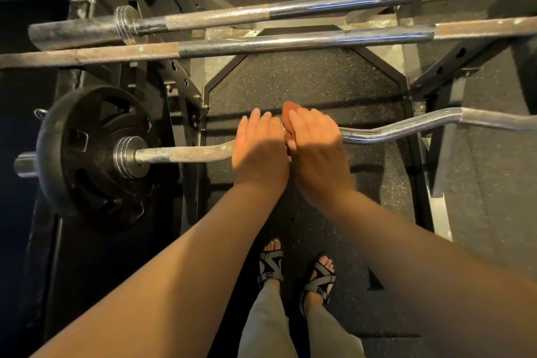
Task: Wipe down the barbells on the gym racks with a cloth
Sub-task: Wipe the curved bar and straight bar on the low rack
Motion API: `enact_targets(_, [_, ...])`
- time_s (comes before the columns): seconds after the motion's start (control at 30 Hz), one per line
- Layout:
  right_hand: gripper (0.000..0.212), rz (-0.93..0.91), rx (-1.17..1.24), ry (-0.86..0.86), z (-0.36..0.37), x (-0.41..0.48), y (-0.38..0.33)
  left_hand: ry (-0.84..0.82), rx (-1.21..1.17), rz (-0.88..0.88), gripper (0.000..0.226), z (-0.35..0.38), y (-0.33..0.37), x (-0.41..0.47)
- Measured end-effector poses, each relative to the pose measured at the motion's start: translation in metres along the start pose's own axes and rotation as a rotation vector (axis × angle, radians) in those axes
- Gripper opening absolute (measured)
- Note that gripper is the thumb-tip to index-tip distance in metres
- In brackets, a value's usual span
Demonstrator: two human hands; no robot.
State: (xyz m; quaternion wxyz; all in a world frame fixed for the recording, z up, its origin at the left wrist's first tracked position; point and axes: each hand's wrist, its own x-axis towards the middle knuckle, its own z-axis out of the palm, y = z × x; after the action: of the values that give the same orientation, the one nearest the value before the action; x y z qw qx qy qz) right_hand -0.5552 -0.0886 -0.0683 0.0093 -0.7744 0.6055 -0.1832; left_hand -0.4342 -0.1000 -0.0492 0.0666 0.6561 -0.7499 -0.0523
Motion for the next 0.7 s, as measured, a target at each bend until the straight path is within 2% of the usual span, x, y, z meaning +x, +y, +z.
enact_targets(0.07, [0.037, -0.037, 0.05, 0.051, -0.002, -0.008, 0.002, -0.016, -0.015, -0.005, 0.035, -0.001, 0.001, 0.001])
enact_targets(0.2, [0.027, -0.026, -0.224, 0.086, 0.005, 0.023, 0.003, -0.044, -0.026, -0.009, 0.043, -0.001, 0.002, -0.001])
enact_targets(0.3, [0.026, -0.03, -0.261, 0.067, 0.005, 0.027, 0.005, -0.062, -0.027, -0.031, 0.051, -0.004, 0.006, -0.001])
enact_targets(0.43, [0.035, -0.079, -0.116, -0.076, -0.016, 0.01, 0.026, -0.062, -0.002, -0.039, 0.039, -0.007, 0.01, 0.001])
enact_targets(0.5, [0.036, -0.075, -0.142, -0.107, -0.028, 0.004, 0.041, -0.042, -0.015, -0.042, 0.027, -0.009, 0.011, 0.0])
enact_targets(0.7, [0.037, 0.182, -0.154, -0.025, -0.003, 0.014, 0.014, -0.062, -0.05, -0.008, 0.023, -0.001, 0.012, 0.006])
